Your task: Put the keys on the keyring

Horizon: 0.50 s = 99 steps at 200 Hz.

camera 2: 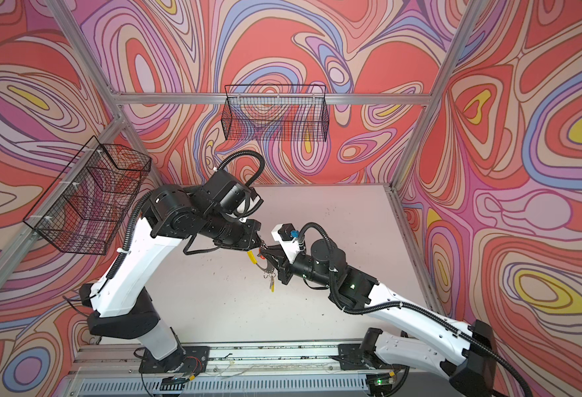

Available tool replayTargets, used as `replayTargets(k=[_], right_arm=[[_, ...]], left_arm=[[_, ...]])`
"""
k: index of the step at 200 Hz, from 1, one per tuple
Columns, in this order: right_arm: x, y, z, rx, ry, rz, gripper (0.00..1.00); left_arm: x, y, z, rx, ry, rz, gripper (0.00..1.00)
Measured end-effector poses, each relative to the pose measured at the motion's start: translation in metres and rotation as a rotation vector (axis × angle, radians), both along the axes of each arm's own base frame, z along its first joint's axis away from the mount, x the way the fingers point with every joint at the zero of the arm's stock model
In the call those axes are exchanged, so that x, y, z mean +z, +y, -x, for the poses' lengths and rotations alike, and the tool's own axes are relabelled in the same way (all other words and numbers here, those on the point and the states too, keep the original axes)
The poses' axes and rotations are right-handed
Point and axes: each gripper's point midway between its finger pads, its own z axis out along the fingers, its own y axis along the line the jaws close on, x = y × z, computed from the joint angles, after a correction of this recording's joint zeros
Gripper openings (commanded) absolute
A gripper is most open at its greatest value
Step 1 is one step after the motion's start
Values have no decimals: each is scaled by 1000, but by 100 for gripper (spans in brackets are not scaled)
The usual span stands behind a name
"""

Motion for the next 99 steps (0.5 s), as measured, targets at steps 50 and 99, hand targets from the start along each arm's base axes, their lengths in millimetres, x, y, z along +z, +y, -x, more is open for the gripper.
replayTargets(k=[50,99], right_arm=[[2,-3,2,-3,5,-22,0],[8,-6,0,-18,46,-83,0]], left_arm=[[0,0,0,-12,-26,20,23],[13,18,9,4,-144,137,39]])
